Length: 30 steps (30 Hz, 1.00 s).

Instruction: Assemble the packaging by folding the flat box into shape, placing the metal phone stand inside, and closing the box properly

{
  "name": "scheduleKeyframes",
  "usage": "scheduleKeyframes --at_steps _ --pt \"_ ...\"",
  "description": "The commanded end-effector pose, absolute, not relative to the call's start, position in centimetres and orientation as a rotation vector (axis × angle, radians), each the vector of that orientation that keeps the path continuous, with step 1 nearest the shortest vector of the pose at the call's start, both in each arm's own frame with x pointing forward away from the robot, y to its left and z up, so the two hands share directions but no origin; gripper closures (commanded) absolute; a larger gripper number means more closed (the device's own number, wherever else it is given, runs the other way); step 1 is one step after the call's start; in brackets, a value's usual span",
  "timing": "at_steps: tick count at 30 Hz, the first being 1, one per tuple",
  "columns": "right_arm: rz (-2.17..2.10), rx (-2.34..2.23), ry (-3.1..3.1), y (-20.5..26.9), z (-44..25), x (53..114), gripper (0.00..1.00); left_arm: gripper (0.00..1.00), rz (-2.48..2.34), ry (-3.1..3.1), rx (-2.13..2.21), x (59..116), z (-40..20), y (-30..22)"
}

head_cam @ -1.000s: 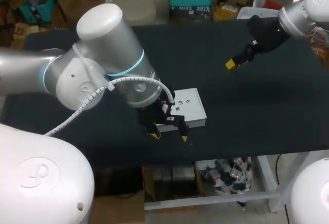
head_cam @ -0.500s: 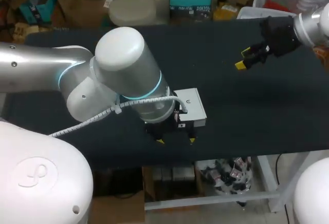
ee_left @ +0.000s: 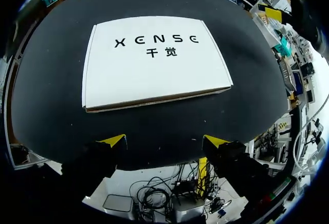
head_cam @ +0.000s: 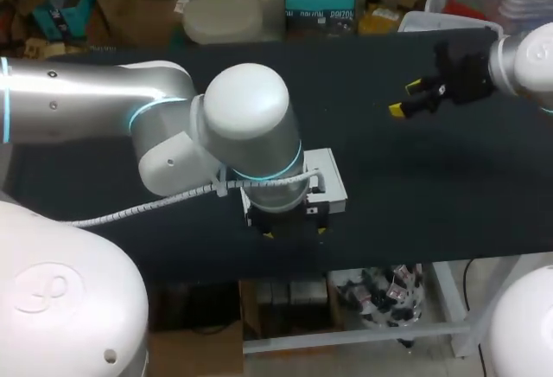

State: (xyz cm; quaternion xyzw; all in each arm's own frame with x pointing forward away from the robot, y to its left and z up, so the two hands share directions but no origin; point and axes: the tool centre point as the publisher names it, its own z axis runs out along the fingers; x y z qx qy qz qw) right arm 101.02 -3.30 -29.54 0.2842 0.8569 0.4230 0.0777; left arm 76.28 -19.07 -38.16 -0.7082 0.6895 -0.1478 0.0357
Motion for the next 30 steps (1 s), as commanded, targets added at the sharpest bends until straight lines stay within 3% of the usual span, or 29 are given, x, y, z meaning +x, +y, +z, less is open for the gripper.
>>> scheduleKeyframes --at_steps 1,30 --pt "1.235 0.888 2.522 -3.1 -30.1 101.0 0.0 0.0 -0.165 1.974 -2.109 76.9 -39.0 -19.8" --pt "1.254 0.95 2.479 -4.0 -30.9 102.2 0.0 0.0 -0.088 1.982 -2.226 81.3 -40.0 -19.1"
